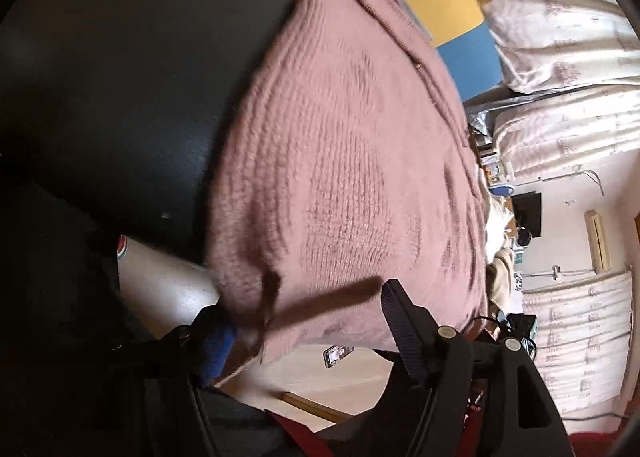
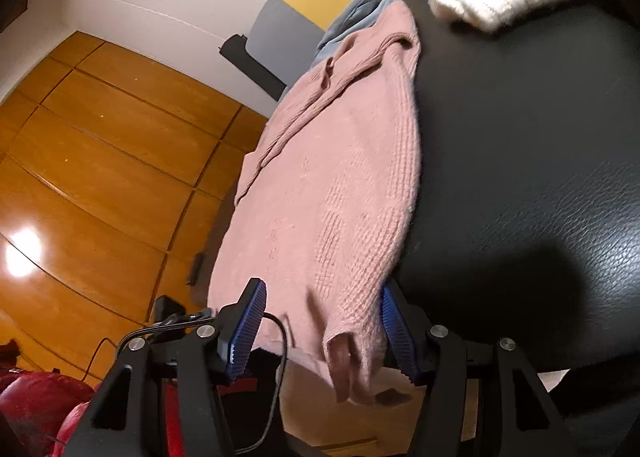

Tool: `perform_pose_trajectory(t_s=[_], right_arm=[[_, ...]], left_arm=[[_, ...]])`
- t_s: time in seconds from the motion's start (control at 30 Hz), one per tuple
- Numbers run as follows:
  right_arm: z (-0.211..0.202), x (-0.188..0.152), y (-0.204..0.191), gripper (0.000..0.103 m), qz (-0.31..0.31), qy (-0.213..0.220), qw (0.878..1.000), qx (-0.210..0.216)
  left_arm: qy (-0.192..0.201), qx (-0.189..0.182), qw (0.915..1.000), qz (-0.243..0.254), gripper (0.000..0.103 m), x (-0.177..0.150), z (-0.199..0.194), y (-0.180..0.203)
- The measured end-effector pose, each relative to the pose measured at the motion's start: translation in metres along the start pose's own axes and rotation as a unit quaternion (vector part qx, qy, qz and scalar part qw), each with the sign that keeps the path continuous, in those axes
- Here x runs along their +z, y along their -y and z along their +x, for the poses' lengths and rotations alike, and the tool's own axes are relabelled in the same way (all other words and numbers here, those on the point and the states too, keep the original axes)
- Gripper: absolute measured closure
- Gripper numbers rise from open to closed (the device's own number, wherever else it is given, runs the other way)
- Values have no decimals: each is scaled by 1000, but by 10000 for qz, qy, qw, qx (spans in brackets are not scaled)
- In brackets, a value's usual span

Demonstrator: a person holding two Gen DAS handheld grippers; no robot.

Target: Fold clothes

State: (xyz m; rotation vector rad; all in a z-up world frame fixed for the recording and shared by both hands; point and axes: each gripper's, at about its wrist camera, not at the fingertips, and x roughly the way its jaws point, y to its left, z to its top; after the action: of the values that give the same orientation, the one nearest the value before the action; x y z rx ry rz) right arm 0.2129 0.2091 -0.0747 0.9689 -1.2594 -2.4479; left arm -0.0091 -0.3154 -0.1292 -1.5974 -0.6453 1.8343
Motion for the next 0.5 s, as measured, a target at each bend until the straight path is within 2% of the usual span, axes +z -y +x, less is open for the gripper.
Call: perform_pose_trajectory(t_s=[0.07, 0.1, 0.13, 0.17, 0.37, 0.5], right_arm=[[2, -2, -1, 43, -33, -45, 10000, 36], [2, -4, -2, 43, -64, -78, 9999, 52], [1, -7, -3, 43, -110, -121, 9998, 66], [1, -9, -4, 43, -138, -149, 9998, 76], [4, -11, -8, 43, -265, -264, 9993, 59], [4, -18, -5, 44, -163, -377, 9991, 120]], left_arm=[[11, -35, 9999, 97, 47, -6, -8, 0], [16, -52, 9999, 146, 62, -8, -11, 1], [22, -69, 9998, 194, 82, -11, -15, 1], [27, -87, 9997, 243, 93, -14, -19, 1], [396, -434, 9964, 606, 92, -22, -46, 12], [531, -557, 9946, 691, 93, -12, -42, 25]])
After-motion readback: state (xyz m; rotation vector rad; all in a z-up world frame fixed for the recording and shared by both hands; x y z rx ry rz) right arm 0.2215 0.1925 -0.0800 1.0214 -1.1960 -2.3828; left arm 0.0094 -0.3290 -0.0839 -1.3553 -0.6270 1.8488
